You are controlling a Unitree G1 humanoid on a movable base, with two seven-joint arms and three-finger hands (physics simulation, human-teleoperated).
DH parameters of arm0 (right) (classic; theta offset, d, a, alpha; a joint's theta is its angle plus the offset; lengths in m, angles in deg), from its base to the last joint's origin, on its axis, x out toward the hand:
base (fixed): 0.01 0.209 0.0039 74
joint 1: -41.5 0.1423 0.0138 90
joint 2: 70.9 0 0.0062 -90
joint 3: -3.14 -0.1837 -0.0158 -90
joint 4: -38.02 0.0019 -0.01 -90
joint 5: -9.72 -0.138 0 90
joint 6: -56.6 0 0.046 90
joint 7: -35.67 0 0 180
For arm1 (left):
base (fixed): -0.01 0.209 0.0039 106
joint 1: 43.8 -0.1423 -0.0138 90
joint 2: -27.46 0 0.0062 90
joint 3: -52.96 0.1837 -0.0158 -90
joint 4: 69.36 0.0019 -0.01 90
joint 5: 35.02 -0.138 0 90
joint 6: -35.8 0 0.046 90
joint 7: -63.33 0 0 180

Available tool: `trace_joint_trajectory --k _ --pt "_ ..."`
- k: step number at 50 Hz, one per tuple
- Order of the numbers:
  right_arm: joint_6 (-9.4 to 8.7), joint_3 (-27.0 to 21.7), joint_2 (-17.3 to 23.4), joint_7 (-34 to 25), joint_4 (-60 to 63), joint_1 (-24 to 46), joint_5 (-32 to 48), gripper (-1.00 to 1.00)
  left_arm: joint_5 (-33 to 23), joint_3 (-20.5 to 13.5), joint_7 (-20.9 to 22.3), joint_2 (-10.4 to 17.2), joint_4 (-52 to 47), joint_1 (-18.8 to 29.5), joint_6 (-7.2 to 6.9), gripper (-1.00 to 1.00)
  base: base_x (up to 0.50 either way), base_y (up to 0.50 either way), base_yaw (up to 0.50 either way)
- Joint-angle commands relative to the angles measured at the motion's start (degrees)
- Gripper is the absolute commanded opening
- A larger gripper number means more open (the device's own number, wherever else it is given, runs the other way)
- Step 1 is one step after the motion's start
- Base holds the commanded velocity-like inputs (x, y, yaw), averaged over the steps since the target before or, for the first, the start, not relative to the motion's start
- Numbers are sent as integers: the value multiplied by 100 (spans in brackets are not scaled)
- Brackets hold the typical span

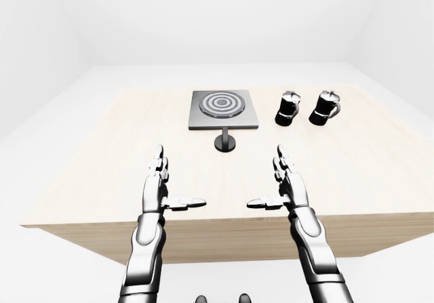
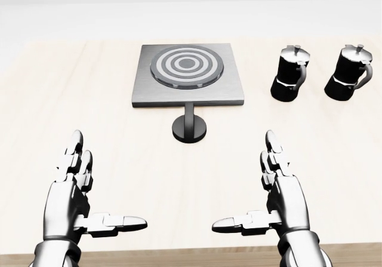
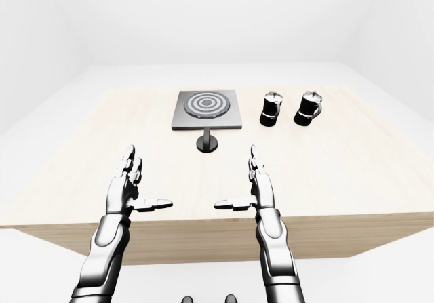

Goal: Turn off the stove.

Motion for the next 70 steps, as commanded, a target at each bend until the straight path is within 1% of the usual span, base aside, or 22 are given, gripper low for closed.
trace_joint_trajectory --k 1,2,5,8,20,27,30,31,32,38,42,52,56,57,58,60,63,65,66,67,69,70 --pt "3 -5 5 2 -28 9 2 100 -4 -2 3 -5 58 17 49 100 0 0 0" --pt "14 -7 5 1 -34 10 -1 100 -4 -5 3 -4 98 30 79 100 0 0 0" --pt "-42 3 2 9 21 5 7 100 -4 5 0 -5 -5 -4 8 100 0 0 0" --pt "30 -15 8 3 -70 21 -5 100 -11 4 4 -3 57 17 56 100 11 0 0" --pt "-43 -3 10 7 -2 12 12 100 -16 8 -2 -6 65 16 68 100 28 0 0" --pt "26 -6 19 -7 -99 31 29 100 -20 16 -9 -9 28 10 43 100 36 0 0" --pt "4 -2 16 -6 -76 32 34 100 -16 10 -6 -7 62 21 62 100 37 0 0" --pt "-27 2 14 1 -44 28 42 100 -18 5 -8 -8 148 47 123 100 37 0 0" --pt "-4 0 15 -2 -73 33 44 100 -18 15 -11 -10 53 16 58 100 36 0 0" --pt "83 -18 22 -18 -194 62 33 100 -21 15 -13 -9 73 20 86 100 36 0 0" --pt "34 -11 14 -13 -113 41 26 100 -20 9 -13 -6 139 44 127 100 36 0 0" --pt "6 5 14 -11 -101 48 44 100 -13 11 -15 -8 40 12 59 100 36 0 0" --pt "-15 12 14 6 -123 61 83 100 12 -57 -141 -24 123 99 112 100 36 0 0" --pt "-4 12 15 6 -138 65 88 100 41 -83 -156 -6 186 153 92 100 34 0 0" --pt "-3 15 15 4 -130 62 94 100 115 -106 -157 2 115 176 -53 100 32 0 0" --pt "8 15 16 1 -157 75 101 100 158 -132 -207 12 8 172 -93 100 31 0 0" --pt "19 17 17 -4 -190 87 108 100 205 -192 -317 18 -16 189 50 100 26 0 0" --pt "12 7 18 10 -226 102 110 100 -8 -252 -471 101 287 294 248 100 10 0 0" --pt "-3 7 17 13 -213 104 110 100 -49 -326 -729 74 366 416 218 100 4 0 0" --pt "-14 9 17 16 -209 104 112 100 65 -343 -714 84 275 436 94 100 0 0 0" --pt "-60 28 14 12 -137 88 127 100 59 -382 -808 117 338 483 193 100 0 0 0" --pt "-65 30 14 14 -142 90 135 100 127 -409 -833 120 260 473 182 100 0 0 0"
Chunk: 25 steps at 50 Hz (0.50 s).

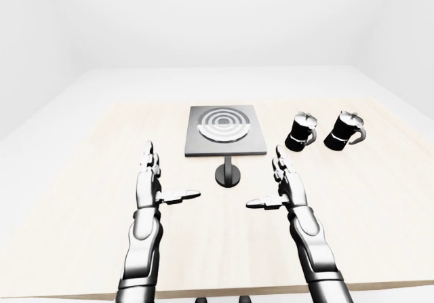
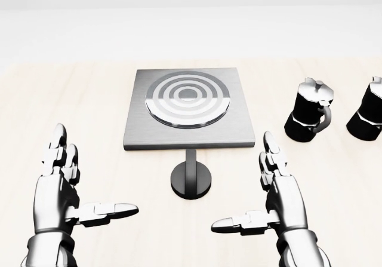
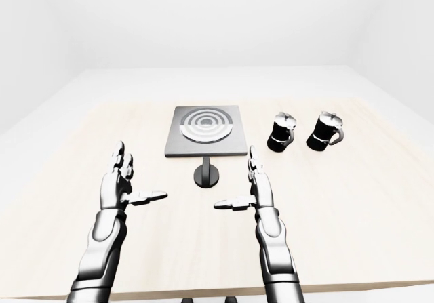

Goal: Turn off the stove.

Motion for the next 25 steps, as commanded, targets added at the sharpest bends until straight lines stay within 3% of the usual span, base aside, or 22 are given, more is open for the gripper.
trace_joint_trajectory --k 1,3,5,15,24,25 --pt "6 11 3 -3 -29 12 37 100 73 -290 -554 101 -48 193 142 100 0 0 0" --pt "-7 10 1 6 -13 12 46 100 261 -399 -626 121 -248 176 72 100 0 0 0" --pt "1 6 3 2 -13 12 45 100 94 -593 -1112 142 -260 247 142 100 0 0 0" --pt "17 4 -3 8 53 -25 43 100 117 -999 -1812 374 -374 274 142 100 0 0 0" --pt "36 -8 1 19 113 -50 33 100 342 -1516 -2111 509 -787 3 142 100 0 0 0" --pt "35 -8 0 21 122 -55 35 100 378 -1549 -2070 528 -947 -67 93 100 0 0 0"
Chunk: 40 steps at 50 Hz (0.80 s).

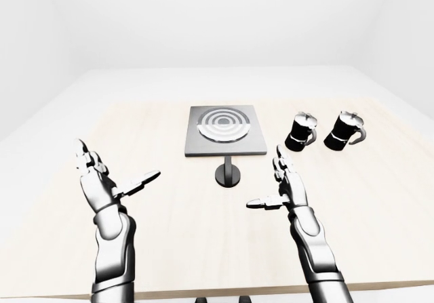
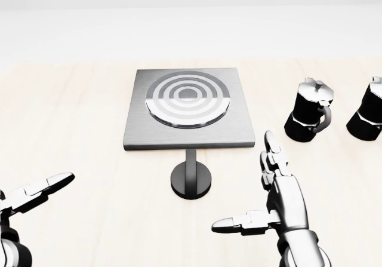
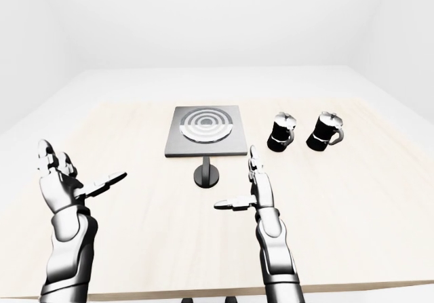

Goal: Turn off the stove.

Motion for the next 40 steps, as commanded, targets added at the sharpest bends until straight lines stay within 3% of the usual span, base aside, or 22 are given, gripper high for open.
trace_joint_trajectory --k 1,4,6,8,10,14,15,17,18,20,21,22,27,32,33,34,40 --pt "1 -3 -2 10 95 -41 -1 100 204 -630 -552 131 -535 -255 -101 100 0 0 0" --pt "43 -8 -4 12 74 -48 -6 100 288 -749 -551 171 -553 -263 -287 100 0 0 0" --pt "49 -5 -5 17 73 -53 -2 100 350 -824 -569 209 -503 -231 -310 100 0 0 0" --pt "41 -3 -6 21 76 -52 1 100 326 -873 -512 263 -644 -336 -616 100 0 0 0" --pt "15 -11 -11 27 130 -65 -22 100 390 -1038 -503 241 -680 -403 -539 100 0 0 0" --pt "34 -30 -7 34 128 -65 -63 100 554 -1353 -415 207 -982 -625 -615 100 0 0 0" --pt "45 -29 -4 37 112 -62 -57 100 571 -1362 -363 236 -957 -612 -824 100 0 0 0" --pt "31 -24 -7 36 155 -79 -60 100 626 -1488 -431 252 -921 -594 -1000 100 0 0 0" --pt "70 -27 -2 37 94 -63 -50 100 605 -1556 -436 276 -638 -560 -816 100 0 0 0" --pt "13 -10 -5 42 139 -60 -32 100 658 -1625 -405 268 -794 -673 -832 100 0 0 0" --pt "-1 -9 -4 44 144 -57 -25 100 680 -1633 -329 249 -829 -710 -770 100 0 0 0" --pt "14 -12 -3 41 122 -50 -25 100 566 -1649 -384 219 -738 -720 -579 100 0 0 0" --pt "45 -4 -5 38 141 -70 -5 100 572 -1821 -296 141 -918 -868 -494 100 0 0 0" --pt "46 -3 -5 29 141 -70 2 100 528 -1854 -392 116 -878 -852 -307 100 0 0 0" --pt "34 0 -8 29 166 -78 4 100 546 -1859 -321 132 -885 -892 -293 100 0 0 0" --pt "70 -4 -4 25 117 -63 6 100 481 -1911 -443 156 -792 -866 -376 100 0 0 0" --pt "21 20 -5 20 131 -56 47 100 529 -1927 -386 158 -808 -888 -327 100 0 0 0"
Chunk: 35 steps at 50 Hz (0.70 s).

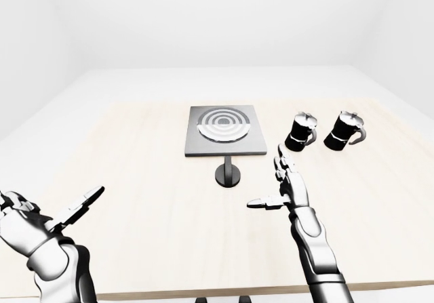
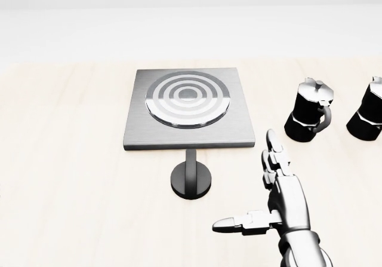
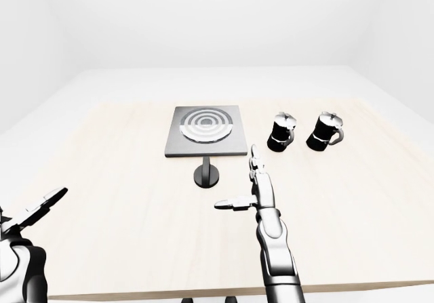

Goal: Turn off the stove.

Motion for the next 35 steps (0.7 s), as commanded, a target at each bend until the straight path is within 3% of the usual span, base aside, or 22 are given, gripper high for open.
trace_joint_trajectory --k 1,3,7,11,12,13,35 --pt "-21 22 -2 -7 8 4 45 100 -7 -169 -22 -7 6 -84 97 100 0 0 0" --pt "43 4 2 1 -64 14 47 100 -2 -170 -18 0 10 -76 69 100 0 0 0" --pt "-70 21 -3 15 22 13 68 100 -22 -153 -19 -3 8 -72 51 100 0 0 0" --pt "-52 6 0 34 -26 19 73 100 -39 -129 -17 1 18 -60 11 100 0 0 0" --pt "-121 18 -3 46 -9 31 93 100 -199 -104 -186 26 93 -5 -142 100 0 0 0" --pt "-126 19 -3 47 -7 31 94 100 -205 -99 -199 30 98 -4 -150 100 0 0 0" --pt "-126 19 -4 47 -7 31 94 100 -198 -90 -209 39 99 -8 -149 100 0 0 0"
